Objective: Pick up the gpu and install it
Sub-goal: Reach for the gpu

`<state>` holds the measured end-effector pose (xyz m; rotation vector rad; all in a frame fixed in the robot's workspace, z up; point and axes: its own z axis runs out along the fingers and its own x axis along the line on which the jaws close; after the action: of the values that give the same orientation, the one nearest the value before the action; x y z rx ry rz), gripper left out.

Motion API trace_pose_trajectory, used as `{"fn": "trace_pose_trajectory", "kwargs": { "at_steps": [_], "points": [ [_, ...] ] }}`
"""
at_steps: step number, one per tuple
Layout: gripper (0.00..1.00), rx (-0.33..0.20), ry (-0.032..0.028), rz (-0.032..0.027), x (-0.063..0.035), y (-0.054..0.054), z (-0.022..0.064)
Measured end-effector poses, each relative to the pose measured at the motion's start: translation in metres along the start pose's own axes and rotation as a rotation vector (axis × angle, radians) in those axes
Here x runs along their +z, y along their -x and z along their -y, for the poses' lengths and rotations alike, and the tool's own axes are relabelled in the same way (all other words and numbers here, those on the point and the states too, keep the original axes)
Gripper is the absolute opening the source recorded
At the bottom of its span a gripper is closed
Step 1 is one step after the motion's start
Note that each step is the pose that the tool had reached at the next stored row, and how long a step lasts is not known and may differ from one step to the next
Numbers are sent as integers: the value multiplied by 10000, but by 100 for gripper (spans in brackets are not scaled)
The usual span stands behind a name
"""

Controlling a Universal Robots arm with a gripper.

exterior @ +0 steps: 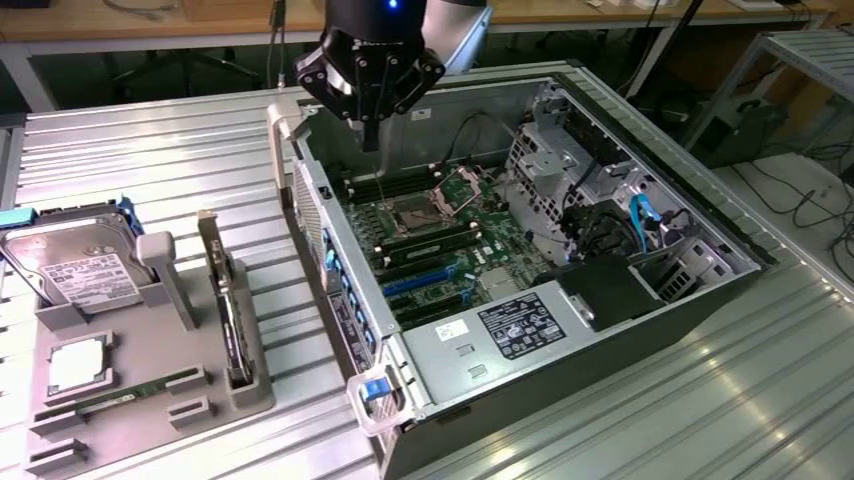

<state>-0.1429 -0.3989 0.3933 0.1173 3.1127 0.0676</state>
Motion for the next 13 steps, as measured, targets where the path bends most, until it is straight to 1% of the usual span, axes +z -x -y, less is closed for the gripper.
{"fn": "trace_pose_trajectory", "kwargs": {
  "at_steps": [13],
  "points": [
    [11, 0, 1, -2, -2, -103, 8]
  ]
}}
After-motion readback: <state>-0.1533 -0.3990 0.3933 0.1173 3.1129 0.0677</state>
